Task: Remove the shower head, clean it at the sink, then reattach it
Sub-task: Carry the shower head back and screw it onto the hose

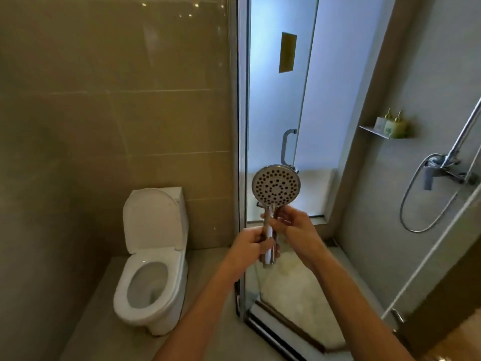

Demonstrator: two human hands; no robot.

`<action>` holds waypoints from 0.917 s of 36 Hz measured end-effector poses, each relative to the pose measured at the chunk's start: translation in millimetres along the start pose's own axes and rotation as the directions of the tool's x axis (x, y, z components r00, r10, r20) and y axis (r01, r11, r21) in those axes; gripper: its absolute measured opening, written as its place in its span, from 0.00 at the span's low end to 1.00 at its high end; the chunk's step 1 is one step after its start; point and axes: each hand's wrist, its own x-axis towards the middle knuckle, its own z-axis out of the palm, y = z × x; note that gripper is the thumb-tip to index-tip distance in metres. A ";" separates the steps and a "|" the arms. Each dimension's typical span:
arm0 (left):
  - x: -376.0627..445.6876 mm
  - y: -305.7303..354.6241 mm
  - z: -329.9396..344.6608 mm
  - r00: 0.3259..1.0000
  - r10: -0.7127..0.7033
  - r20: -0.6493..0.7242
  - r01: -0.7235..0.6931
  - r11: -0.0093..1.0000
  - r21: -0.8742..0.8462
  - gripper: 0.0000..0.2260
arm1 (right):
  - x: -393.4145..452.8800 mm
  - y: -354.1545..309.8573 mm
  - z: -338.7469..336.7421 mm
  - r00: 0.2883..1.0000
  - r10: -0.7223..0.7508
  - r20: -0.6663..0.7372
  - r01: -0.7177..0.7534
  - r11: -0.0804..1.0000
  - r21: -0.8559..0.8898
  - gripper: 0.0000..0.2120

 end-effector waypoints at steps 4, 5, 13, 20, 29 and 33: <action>56.3 1.6 2.2 0.999 -0.011 0.039 0.011 1.000 0.000 0.03 | 43.1 8.1 -25.4 0.999 -0.007 -0.050 0.005 0.999 -0.047 0.10; 69.4 1.8 3.3 0.999 -0.020 0.046 0.020 1.000 -0.002 0.03 | 53.0 10.2 -30.1 0.998 -0.006 -0.058 0.004 0.999 -0.038 0.10; 178.7 -4.9 11.6 0.988 -0.038 0.149 0.046 0.998 -0.048 0.04 | 130.9 28.9 -74.2 0.982 0.018 -0.187 -0.022 1.000 -0.020 0.12; 292.2 -18.4 20.3 0.965 -0.012 0.262 0.030 0.997 -0.067 0.05 | 203.0 49.0 -118.2 0.937 0.014 -0.350 -0.043 0.996 -0.074 0.10; 419.8 -22.1 46.9 0.900 0.010 0.435 0.016 0.998 -0.057 0.06 | 283.2 67.0 -185.9 0.829 0.055 -0.557 -0.083 0.996 -0.025 0.09; 453.7 -18.4 62.0 0.864 0.008 0.504 0.036 0.996 -0.077 0.06 | 302.1 64.3 -209.8 0.771 0.033 -0.636 -0.108 0.991 -0.079 0.11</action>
